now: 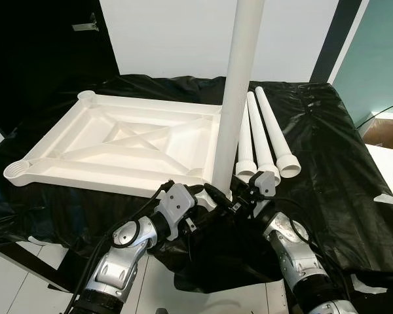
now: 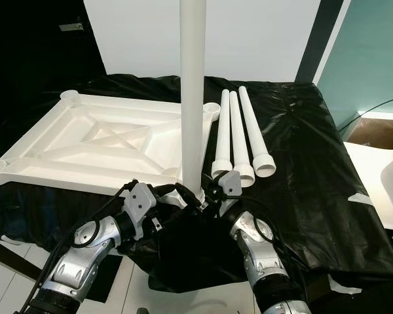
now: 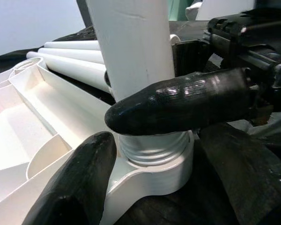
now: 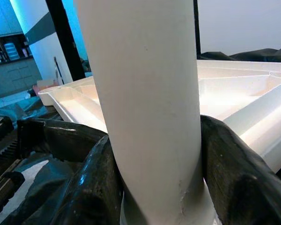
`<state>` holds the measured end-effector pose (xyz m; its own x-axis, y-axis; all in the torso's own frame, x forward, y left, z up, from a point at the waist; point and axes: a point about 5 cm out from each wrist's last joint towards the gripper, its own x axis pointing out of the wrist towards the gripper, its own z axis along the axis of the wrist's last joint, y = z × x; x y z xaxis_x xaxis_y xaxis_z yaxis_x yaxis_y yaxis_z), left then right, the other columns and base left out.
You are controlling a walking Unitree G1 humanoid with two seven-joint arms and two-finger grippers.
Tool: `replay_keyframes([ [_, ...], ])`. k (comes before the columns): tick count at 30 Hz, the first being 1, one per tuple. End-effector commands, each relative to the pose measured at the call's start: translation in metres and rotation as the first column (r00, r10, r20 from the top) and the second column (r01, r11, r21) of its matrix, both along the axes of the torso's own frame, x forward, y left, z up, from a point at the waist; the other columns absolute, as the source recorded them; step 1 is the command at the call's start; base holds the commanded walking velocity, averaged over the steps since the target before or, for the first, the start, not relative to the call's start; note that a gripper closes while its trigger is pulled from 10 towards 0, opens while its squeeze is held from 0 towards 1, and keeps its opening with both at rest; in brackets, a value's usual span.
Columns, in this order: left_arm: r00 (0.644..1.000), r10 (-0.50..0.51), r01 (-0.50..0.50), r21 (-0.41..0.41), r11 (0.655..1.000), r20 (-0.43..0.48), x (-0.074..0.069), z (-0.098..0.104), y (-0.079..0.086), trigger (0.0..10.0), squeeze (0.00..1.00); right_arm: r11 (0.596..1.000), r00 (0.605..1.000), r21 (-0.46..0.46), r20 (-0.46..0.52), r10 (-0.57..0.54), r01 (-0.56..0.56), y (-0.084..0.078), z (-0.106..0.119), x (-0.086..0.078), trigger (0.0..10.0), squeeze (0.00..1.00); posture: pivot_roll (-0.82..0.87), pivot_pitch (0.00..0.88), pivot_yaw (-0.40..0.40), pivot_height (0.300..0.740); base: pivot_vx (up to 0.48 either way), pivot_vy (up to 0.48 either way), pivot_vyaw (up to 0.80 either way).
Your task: Building children table
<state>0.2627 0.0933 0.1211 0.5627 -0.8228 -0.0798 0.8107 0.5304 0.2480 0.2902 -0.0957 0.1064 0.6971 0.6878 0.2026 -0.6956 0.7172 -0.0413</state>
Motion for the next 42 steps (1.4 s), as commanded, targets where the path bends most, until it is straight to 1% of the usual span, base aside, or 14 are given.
replay_keyframes([
  [1, 1.000, 0.015, -0.015, 0.009, 1.000, 0.001, 0.002, -0.001, 0.000, 10.0, 0.00, 1.000, 0.998, 0.003, -0.061, 0.006, -0.006, 0.000, -0.006, 0.001, 10.0, 0.00, 0.13, 0.000, 0.005, 0.740, 0.000, 0.000, 0.00],
  [3, 1.000, 0.015, -0.015, 0.009, 1.000, 0.001, 0.002, -0.001, 0.000, 10.0, 0.00, 1.000, 0.998, 0.003, -0.061, 0.006, -0.006, 0.000, -0.006, 0.001, 10.0, 0.00, 0.13, 0.000, 0.005, 0.740, 0.000, 0.000, 0.00],
  [4, 1.000, 0.017, -0.017, 0.009, 1.000, -0.001, 0.002, -0.002, 0.000, 10.0, 0.00, 0.999, 0.998, -0.018, -0.059, 0.037, -0.038, -0.001, -0.004, 0.002, 10.0, 1.00, 0.13, 0.000, 0.004, 0.740, 0.000, 0.000, 0.00],
  [6, 1.000, 0.018, -0.018, 0.009, 1.000, -0.003, 0.001, -0.003, 0.000, 10.0, 0.00, 0.995, 0.995, -0.061, -0.050, 0.082, -0.085, -0.004, -0.001, 0.005, 10.0, 1.00, 0.13, 0.000, 0.004, 0.740, 0.000, 0.000, 0.00],
  [7, 1.000, 0.018, -0.018, 0.010, 1.000, -0.004, 0.001, -0.003, 0.000, 10.0, 0.00, 0.985, 0.990, -0.104, -0.036, 0.134, -0.137, -0.006, 0.004, 0.008, 10.0, 0.00, 0.13, 0.000, 0.004, 0.740, 0.000, 0.000, 0.00],
  [9, 1.000, 0.018, -0.018, 0.010, 1.000, -0.004, 0.001, -0.003, 0.000, 10.0, 0.00, 0.985, 0.990, -0.104, -0.036, 0.134, -0.137, -0.006, 0.004, 0.008, 10.0, 0.00, 0.13, 0.000, 0.004, 0.740, 0.000, 0.000, 0.00],
  [12, 1.000, 0.019, -0.019, 0.016, 1.000, -0.003, 0.001, -0.003, 0.002, 10.0, 0.00, 0.928, 0.950, -0.205, -0.030, 0.312, -0.311, -0.014, 0.018, 0.013, 10.0, 0.00, 0.14, 0.000, 0.005, 0.740, 0.000, 0.000, 0.00],
  [16, 1.000, 0.020, -0.020, 0.019, 1.000, 0.001, 0.002, -0.002, 0.003, 10.0, 0.00, 0.865, 0.910, -0.287, -0.074, 0.407, -0.411, -0.022, 0.022, 0.018, 10.0, 0.00, 0.14, 0.000, 0.006, 0.740, 0.000, 0.000, 0.00],
  [17, 1.000, 0.020, -0.020, 0.021, 1.000, 0.002, 0.003, -0.002, 0.003, 10.0, 0.00, 0.845, 0.898, -0.310, -0.096, 0.429, -0.436, -0.026, 0.022, 0.021, 0.0, 0.00, 0.15, 0.000, 0.005, 0.740, 0.000, 0.000, 0.00],
  [30, 1.000, 0.019, -0.019, 0.007, 1.000, 0.006, 0.001, -0.002, -0.003, 10.0, 0.00, 0.821, 0.884, -0.330, -0.154, 0.441, -0.466, -0.038, 0.023, 0.028, 0.0, 0.00, 0.15, 0.000, -0.004, 0.740, 0.000, 0.000, 0.00],
  [32, 1.000, 0.019, -0.019, 0.006, 1.000, 0.002, 0.000, -0.003, -0.003, 10.0, 0.00, 0.848, 0.900, -0.301, -0.138, 0.414, -0.436, -0.036, 0.019, 0.026, 0.0, 0.00, 0.15, 0.000, -0.004, 0.740, 0.000, 0.000, 0.00],
  [34, 1.000, 0.022, -0.022, 0.006, 1.000, -0.001, -0.001, -0.004, -0.001, 10.0, 0.00, 0.927, 0.956, -0.233, -0.066, 0.286, -0.293, -0.026, 0.015, 0.024, 0.0, 0.00, 0.15, 0.000, -0.001, 0.740, 0.000, 0.000, 0.00],
  [37, 1.000, 0.019, -0.019, 0.006, 1.000, -0.003, -0.001, -0.004, -0.001, 10.0, 0.00, 0.968, 0.985, -0.180, -0.023, 0.173, -0.175, -0.017, 0.009, 0.019, 0.0, 0.00, 0.14, 0.000, 0.005, 0.740, 0.000, 0.000, 0.00],
  [42, 1.000, 0.000, 0.000, 0.008, 1.000, -0.002, 0.000, -0.003, -0.005, 10.0, 0.00, 0.993, 0.998, -0.107, 0.011, 0.055, -0.054, -0.009, 0.001, 0.007, 0.0, 0.00, 0.13, 0.000, 0.005, 0.740, 0.000, 0.000, 0.00],
])
